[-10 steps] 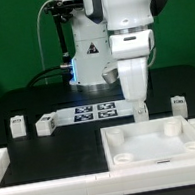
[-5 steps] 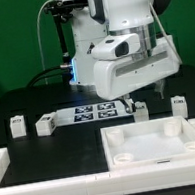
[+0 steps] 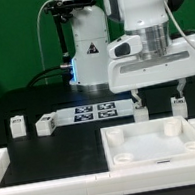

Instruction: Assemble one leg

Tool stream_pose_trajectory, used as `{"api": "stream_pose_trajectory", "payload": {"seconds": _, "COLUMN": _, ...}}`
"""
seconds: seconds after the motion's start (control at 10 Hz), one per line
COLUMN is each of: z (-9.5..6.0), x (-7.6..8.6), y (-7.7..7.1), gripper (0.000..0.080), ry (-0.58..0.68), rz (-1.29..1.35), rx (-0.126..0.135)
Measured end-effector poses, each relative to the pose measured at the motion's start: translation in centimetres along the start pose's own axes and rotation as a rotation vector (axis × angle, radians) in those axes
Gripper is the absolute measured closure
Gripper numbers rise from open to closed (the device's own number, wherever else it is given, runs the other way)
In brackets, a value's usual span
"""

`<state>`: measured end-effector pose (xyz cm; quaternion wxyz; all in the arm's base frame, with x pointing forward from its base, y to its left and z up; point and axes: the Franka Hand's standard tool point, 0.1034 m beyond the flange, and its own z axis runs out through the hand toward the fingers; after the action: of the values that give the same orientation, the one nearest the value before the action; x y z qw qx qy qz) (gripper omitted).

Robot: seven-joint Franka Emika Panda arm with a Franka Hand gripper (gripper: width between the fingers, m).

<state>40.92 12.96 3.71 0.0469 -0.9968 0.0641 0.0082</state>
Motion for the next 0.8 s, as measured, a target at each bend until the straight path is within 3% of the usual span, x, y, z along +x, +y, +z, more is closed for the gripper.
{"api": "stream_pose_trajectory", "payload": {"seconds": 0.3, "z": 0.5, "x": -1.1, "y": -1.8, "gripper": 0.0150, "ry": -0.011, "rz": 0.008, "rx": 0.002}}
{"api": "stream_pose_trajectory", "payload": {"seconds": 0.6, "z": 0.6, "x": -1.3, "y": -1.5, "gripper": 0.0150, "ry": -0.053, "rz": -0.012, "rx": -0.009}}
{"api": "stream_pose_trajectory", "payload": {"seconds": 0.8, "z": 0.4, "x": -1.5, "y": -0.9, "gripper": 0.0150, "ry": -0.248, "rz": -0.023, "rx": -0.037}}
